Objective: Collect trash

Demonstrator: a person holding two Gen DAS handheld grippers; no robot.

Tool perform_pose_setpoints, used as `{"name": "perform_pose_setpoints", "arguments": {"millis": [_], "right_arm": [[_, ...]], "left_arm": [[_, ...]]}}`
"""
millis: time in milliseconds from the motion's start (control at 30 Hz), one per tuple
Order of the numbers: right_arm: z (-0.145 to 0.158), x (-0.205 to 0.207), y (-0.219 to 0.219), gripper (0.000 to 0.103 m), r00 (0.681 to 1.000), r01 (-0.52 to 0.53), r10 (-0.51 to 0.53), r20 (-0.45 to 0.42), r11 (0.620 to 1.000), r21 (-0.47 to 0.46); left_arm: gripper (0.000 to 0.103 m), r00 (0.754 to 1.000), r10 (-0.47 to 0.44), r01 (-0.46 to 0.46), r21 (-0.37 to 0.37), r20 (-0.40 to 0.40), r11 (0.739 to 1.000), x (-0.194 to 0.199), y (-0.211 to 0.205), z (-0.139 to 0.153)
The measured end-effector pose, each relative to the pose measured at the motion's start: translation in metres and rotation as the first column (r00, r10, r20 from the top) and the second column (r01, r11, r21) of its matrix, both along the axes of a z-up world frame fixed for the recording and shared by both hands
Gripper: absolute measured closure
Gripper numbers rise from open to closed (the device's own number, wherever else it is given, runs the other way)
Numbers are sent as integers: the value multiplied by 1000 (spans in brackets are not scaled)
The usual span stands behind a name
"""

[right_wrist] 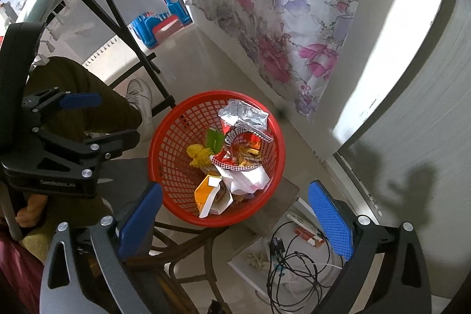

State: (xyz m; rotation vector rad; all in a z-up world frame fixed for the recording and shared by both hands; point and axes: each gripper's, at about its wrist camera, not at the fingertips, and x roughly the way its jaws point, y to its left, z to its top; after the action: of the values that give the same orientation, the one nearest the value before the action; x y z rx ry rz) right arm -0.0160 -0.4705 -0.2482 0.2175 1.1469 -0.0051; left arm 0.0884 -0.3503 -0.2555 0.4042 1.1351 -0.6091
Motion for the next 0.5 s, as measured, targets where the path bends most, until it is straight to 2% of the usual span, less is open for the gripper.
{"name": "perform_pose_setpoints", "arguments": {"millis": [500], "right_arm": [[0,0,3,6,1000,-8,8,0,1000,6]], "left_arm": [[7,1000,-1,1,6,-2,1000,0,-1,-2]]}}
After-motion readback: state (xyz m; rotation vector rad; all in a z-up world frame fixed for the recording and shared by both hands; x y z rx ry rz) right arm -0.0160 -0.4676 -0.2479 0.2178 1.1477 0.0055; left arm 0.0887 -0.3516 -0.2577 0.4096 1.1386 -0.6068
